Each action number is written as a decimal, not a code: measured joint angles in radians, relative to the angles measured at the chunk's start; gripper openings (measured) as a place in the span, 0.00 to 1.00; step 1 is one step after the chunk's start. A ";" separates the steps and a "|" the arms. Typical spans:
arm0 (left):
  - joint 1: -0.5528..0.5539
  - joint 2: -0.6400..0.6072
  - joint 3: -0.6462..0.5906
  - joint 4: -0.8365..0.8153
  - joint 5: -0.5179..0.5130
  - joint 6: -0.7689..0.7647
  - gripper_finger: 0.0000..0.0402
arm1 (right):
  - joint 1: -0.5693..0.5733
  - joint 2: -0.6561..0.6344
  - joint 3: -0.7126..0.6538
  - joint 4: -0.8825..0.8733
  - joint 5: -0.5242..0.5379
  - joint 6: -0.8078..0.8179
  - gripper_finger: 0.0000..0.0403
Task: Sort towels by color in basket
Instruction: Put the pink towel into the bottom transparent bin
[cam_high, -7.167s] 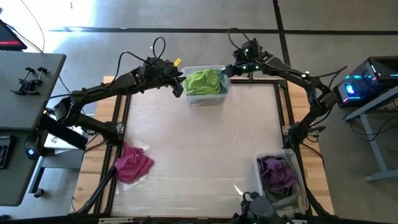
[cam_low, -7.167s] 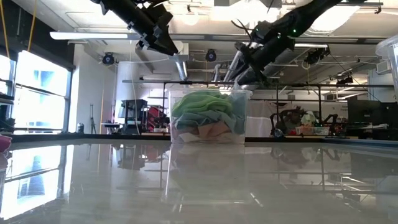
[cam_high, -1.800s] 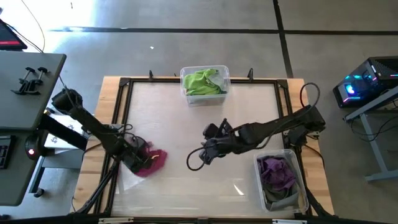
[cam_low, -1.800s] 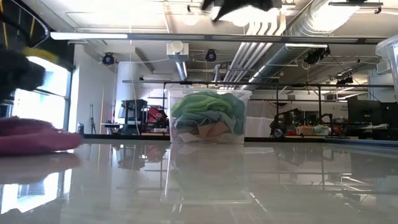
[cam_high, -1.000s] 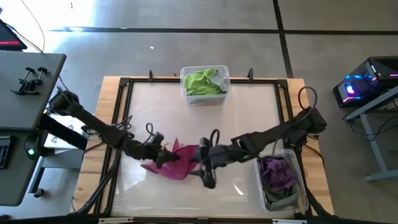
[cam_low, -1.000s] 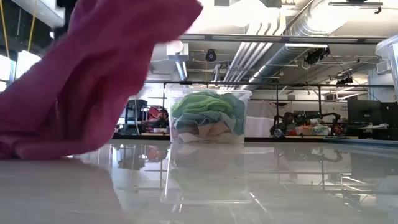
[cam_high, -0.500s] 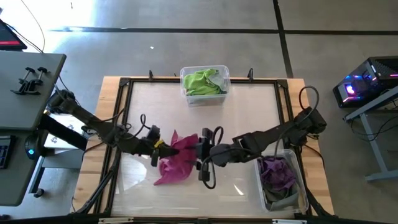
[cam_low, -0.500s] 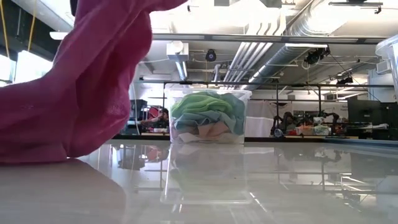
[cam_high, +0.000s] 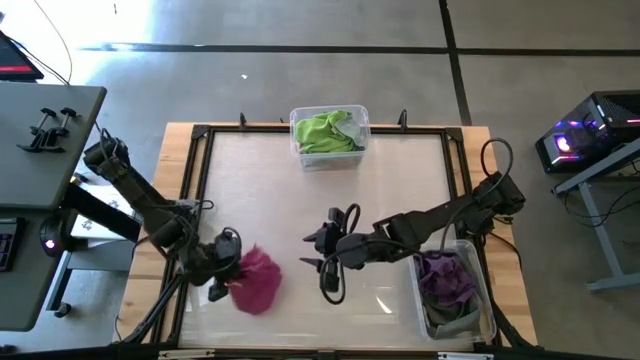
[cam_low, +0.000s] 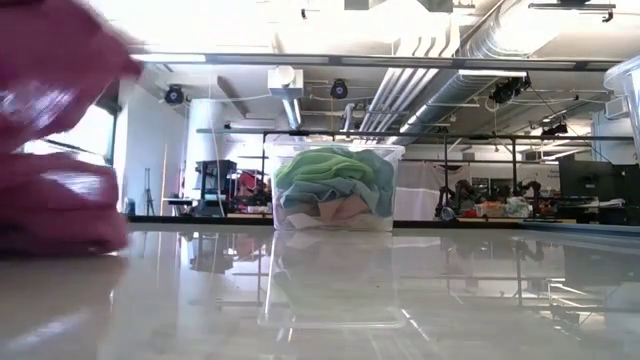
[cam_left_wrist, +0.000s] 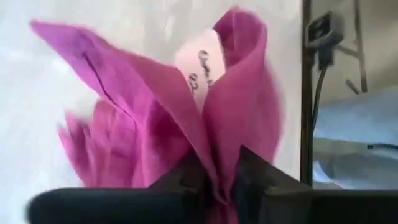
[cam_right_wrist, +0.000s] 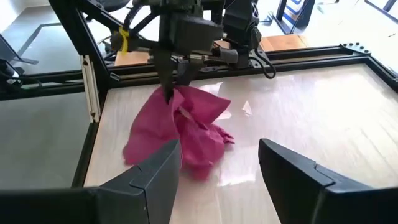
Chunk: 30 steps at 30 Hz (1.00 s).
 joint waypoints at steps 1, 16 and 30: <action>0.000 -0.001 0.000 -0.025 0.018 -0.034 0.14 | -0.004 0.000 0.000 0.000 0.000 0.000 0.53; 0.001 -0.007 -0.123 -0.196 0.018 -0.461 0.62 | -0.039 0.000 0.000 -0.009 0.003 0.026 0.53; 0.015 0.116 -0.318 0.212 -0.044 -0.053 0.61 | -0.046 0.000 -0.001 -0.056 0.002 -0.030 0.53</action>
